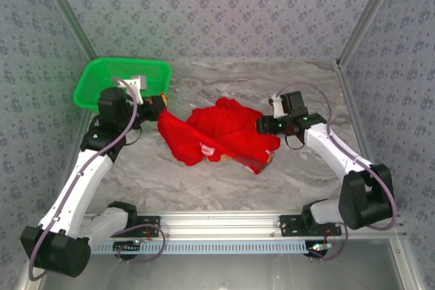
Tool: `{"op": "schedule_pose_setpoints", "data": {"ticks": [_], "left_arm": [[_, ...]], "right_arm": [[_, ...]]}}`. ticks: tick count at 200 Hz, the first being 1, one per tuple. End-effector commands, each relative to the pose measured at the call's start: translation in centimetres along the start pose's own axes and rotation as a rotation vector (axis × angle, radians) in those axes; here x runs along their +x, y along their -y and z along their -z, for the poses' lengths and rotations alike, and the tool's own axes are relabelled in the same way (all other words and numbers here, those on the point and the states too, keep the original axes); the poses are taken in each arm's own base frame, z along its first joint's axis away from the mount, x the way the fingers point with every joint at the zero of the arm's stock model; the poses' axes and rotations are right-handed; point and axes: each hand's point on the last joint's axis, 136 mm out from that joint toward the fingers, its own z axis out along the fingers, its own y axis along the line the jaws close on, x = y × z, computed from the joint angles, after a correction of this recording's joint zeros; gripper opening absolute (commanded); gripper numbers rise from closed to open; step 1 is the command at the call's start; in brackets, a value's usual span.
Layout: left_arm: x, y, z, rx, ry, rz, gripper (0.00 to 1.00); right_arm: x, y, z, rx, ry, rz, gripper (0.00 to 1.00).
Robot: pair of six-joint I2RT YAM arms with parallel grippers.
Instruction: Fold the inside-out t-shirt
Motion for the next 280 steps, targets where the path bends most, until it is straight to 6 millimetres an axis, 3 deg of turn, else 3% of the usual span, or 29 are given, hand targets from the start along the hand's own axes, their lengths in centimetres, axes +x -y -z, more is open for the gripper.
{"op": "schedule_pose_setpoints", "data": {"ticks": [1,22,33,55,74,89,107,134,150,164,196,215,229,261,280], "left_arm": [[1.1,-1.2,-0.2,-0.044,-0.036,0.035,0.0],[1.1,-1.1,-0.3,-0.034,-0.036,0.038,0.0],[1.2,-1.1,-0.3,-0.032,-0.04,0.038,0.0],[1.3,-1.2,-0.4,-0.033,-0.039,0.039,0.0],[1.4,-1.3,-0.4,-0.035,-0.037,0.041,0.0],[1.4,-1.5,-0.4,-0.046,-0.032,0.04,0.0],[0.9,-2.0,-0.2,-0.074,-0.008,0.037,0.0],[-1.1,-2.4,1.1,-0.118,0.079,0.036,0.0],[-2.4,-2.6,2.4,-0.141,0.141,0.043,0.0],[-2.7,-3.3,3.7,-0.194,0.17,0.036,0.0],[-0.8,-7.2,6.6,-0.397,0.153,0.05,0.0],[1.5,-9.3,7.5,-0.474,0.112,0.081,0.0],[3.2,-10.4,7.7,-0.505,0.084,0.103,0.0],[4.9,-11.4,6.9,-0.51,0.04,0.127,0.0],[5.3,-11.7,6.4,-0.511,0.028,0.126,0.0]], "right_arm": [[2.2,3.8,-1.0,0.158,-0.068,-0.131,0.65],[2.9,4.7,-2.5,0.183,-0.105,-0.163,0.65],[2.1,4.7,-3.3,0.178,-0.092,-0.159,0.64],[1.2,3.3,-4.8,0.137,-0.102,-0.122,0.57],[1.6,2.7,-6.2,0.117,-0.143,-0.105,0.43],[2.5,2.8,-6.9,0.11,-0.179,-0.106,0.25],[1.6,3.2,-5.9,0.137,-0.138,-0.09,0.11],[-0.5,4.2,-1.5,0.206,-0.004,-0.083,0.0],[0.1,4.2,0.7,0.213,0.039,-0.107,0.0],[2.8,2.7,1.5,0.162,0.015,-0.135,0.0],[11.8,-1.9,-0.1,0.045,-0.172,-0.123,0.1],[14.9,-3.8,-1.1,-0.007,-0.268,-0.111,0.27],[15.0,-3.4,-0.7,0.023,-0.292,-0.068,0.38],[8.3,-2.4,0.0,0.002,-0.107,-0.124,0.51],[5.8,-1.6,-0.5,-0.058,-0.062,-0.198,0.54]]}}
